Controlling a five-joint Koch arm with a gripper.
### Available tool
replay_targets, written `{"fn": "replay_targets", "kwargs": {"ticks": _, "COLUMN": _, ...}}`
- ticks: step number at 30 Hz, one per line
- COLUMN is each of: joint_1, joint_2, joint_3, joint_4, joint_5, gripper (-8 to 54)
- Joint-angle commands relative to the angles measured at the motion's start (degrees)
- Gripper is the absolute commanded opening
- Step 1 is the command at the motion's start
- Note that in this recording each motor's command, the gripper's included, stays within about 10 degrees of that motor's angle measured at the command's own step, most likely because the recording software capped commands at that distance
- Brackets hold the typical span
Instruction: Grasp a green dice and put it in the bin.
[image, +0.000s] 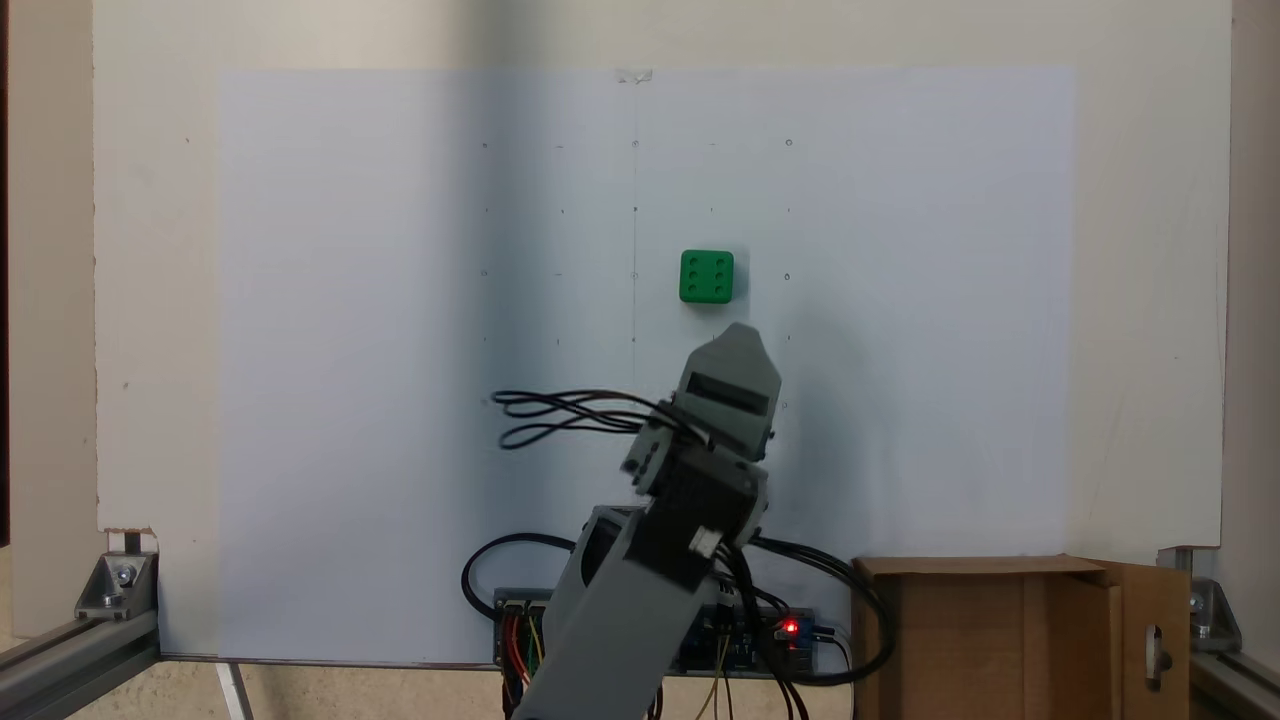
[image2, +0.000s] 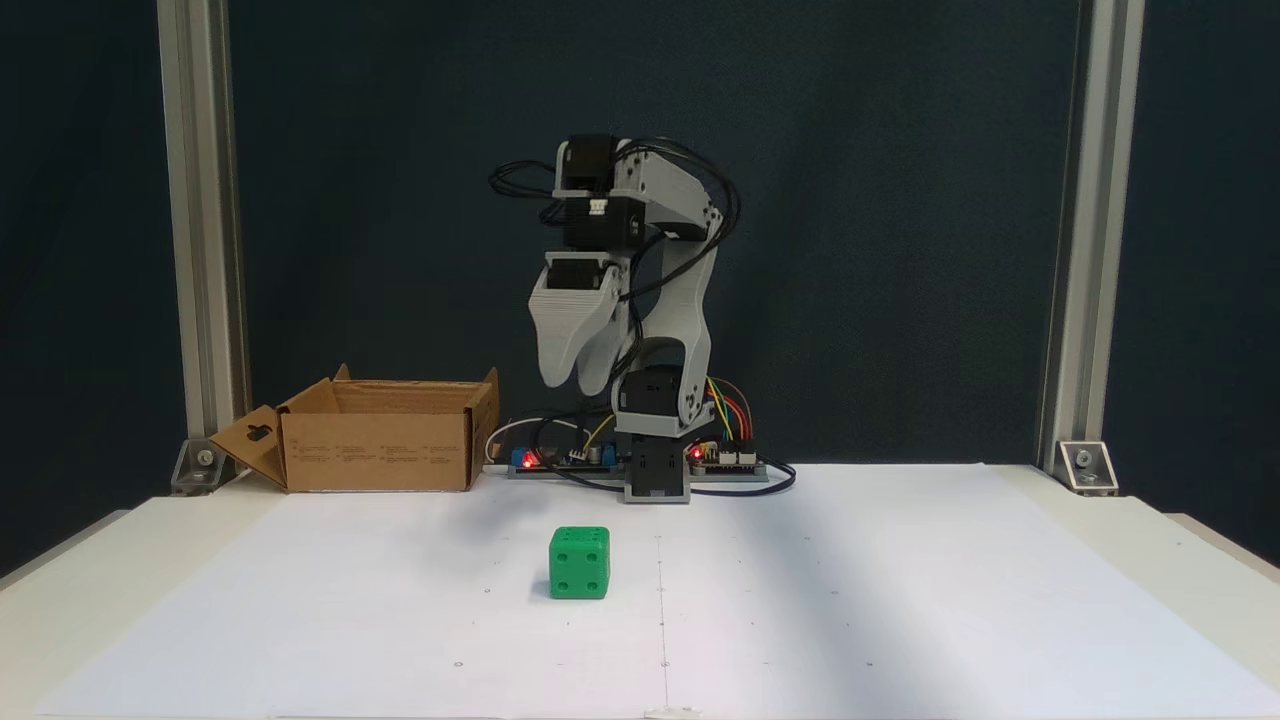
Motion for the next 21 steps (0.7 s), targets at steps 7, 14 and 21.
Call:
{"fn": "replay_targets", "kwargs": {"ticks": 7, "joint_1": 1.58, "joint_2": -2.20, "joint_3": -3.52, "joint_4": -2.90, "joint_5": -13.36, "gripper": 45.4}}
{"fn": "replay_targets", "kwargs": {"ticks": 14, "joint_1": 3.25, "joint_2": -3.87, "joint_3": -5.27, "joint_4": -6.50, "joint_5": -17.14, "gripper": 45.4}}
{"fn": "replay_targets", "kwargs": {"ticks": 21, "joint_1": 3.60, "joint_2": -5.54, "joint_3": -5.80, "joint_4": -9.58, "joint_5": -17.05, "gripper": 44.9}}
